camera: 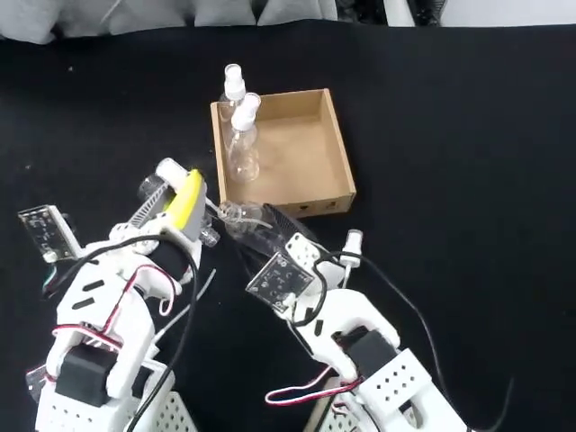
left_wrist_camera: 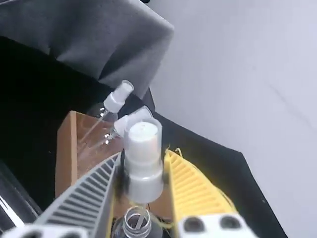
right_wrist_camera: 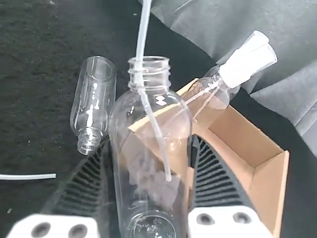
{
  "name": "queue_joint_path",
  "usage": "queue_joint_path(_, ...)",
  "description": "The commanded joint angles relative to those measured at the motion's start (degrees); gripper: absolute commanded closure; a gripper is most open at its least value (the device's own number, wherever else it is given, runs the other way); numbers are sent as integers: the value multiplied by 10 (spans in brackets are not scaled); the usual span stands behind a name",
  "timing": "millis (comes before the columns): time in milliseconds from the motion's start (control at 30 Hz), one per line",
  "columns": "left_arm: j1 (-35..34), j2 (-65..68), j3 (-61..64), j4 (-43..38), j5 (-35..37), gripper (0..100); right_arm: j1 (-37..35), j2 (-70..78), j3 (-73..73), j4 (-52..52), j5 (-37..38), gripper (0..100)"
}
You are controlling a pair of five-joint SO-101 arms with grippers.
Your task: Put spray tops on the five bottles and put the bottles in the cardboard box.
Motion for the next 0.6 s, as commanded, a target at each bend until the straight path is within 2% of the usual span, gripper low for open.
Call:
queue_joint_path(0, 30, -2, 15, -34, -2, 971, -7, -13, 0, -19, -27, 921)
queue_joint_path(167, 51, -2, 51, -74, -5, 971, -7, -13, 0, -18, -28, 921)
queue_joint_path(467, 89, 3, 59, -73, -7, 969, -6, -13, 0, -16, -29, 921)
queue_joint_path(567, 91, -1, 65, -75, -35, 967, -6, -13, 0, -16, -29, 921)
